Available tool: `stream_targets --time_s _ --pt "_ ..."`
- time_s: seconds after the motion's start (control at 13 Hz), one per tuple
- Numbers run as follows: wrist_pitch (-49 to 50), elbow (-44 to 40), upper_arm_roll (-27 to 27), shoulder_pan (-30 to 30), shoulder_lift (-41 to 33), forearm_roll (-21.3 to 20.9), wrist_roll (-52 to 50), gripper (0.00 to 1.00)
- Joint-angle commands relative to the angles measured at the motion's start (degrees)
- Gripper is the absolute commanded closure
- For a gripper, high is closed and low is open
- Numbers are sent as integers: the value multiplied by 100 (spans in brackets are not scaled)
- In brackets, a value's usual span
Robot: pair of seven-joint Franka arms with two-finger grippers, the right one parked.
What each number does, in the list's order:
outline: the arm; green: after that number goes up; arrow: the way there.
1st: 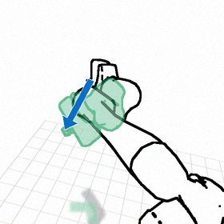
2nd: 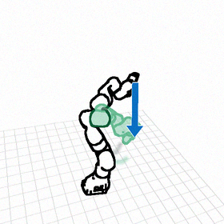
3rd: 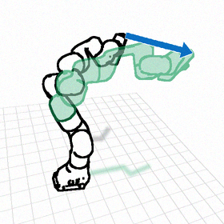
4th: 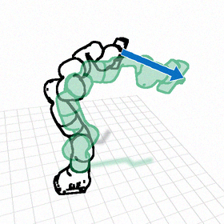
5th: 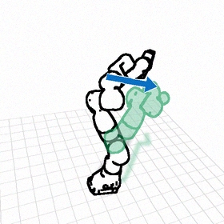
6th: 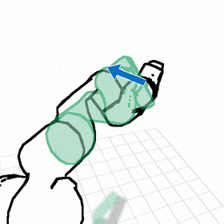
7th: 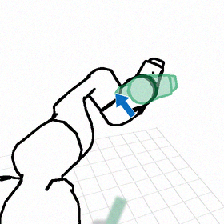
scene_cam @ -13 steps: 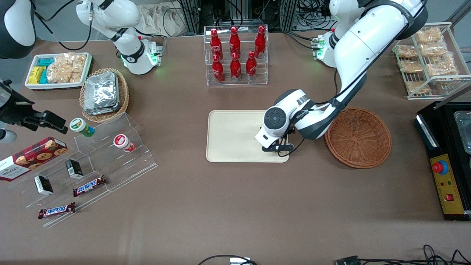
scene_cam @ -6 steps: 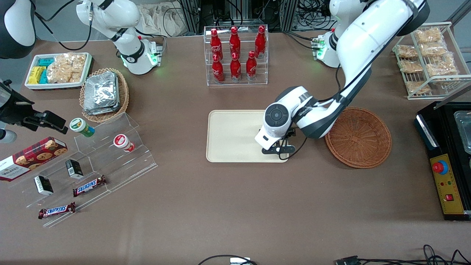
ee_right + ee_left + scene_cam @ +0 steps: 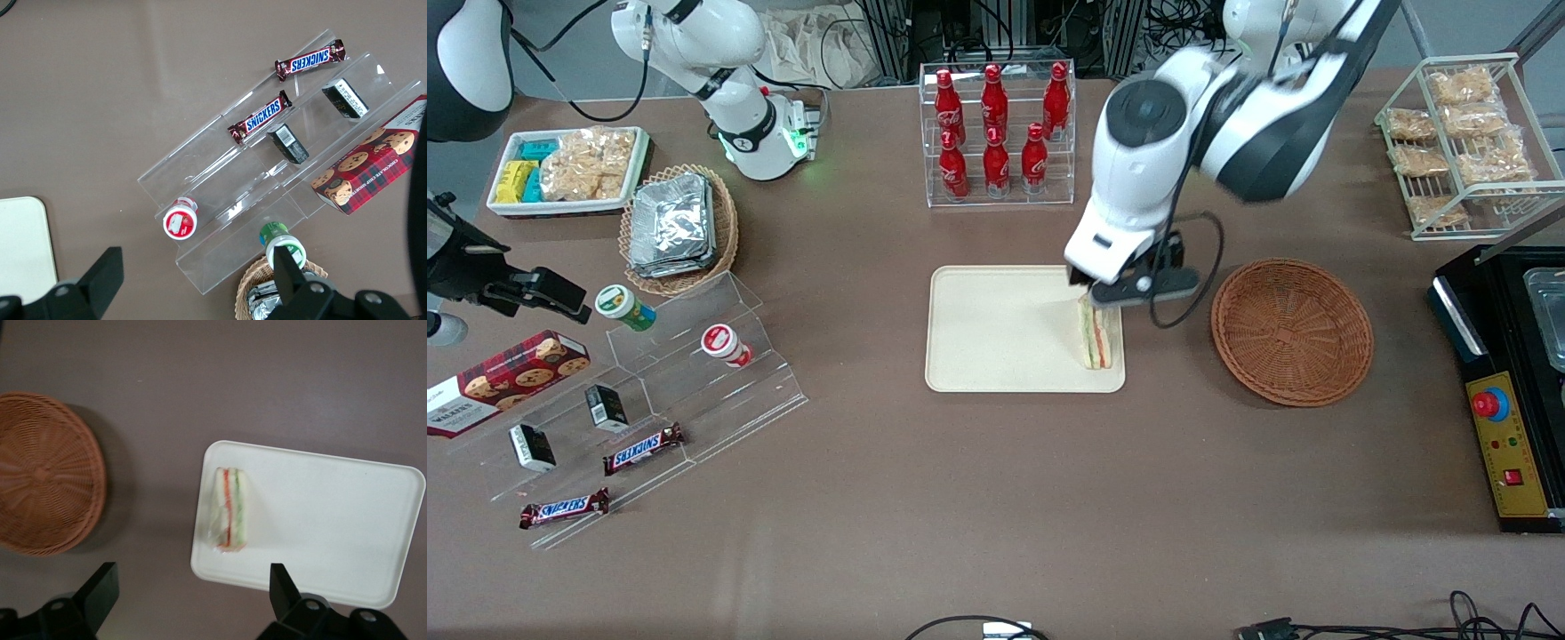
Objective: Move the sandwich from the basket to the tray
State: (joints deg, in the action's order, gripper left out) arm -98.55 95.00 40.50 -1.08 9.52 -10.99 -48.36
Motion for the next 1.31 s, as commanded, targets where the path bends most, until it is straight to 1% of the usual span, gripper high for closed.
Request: stream_targets --time_s 0.0,0.08,0.23,0.38,0.54,0.69,0.77,0.92,1.23 --pt "415 -34 -367 -7 -564 439 502 0" --pt "476 -34 -402 -7 -670 509 564 0" --pt "591 -25 -874 19 -863 798 913 0" --pt "827 45 -1568 28 -1153 993 1852 0" --pt "934 333 -2402 98 -1548 1177 2888 0" --pt "969 756 -3194 134 -2005 1187 3873 0" --pt "1100 809 -3433 134 -2129 1187 4182 0" --pt "1320 723 -3733 134 -2130 1187 4291 0" --pt "1400 240 -3821 116 -1771 1082 4221 0"
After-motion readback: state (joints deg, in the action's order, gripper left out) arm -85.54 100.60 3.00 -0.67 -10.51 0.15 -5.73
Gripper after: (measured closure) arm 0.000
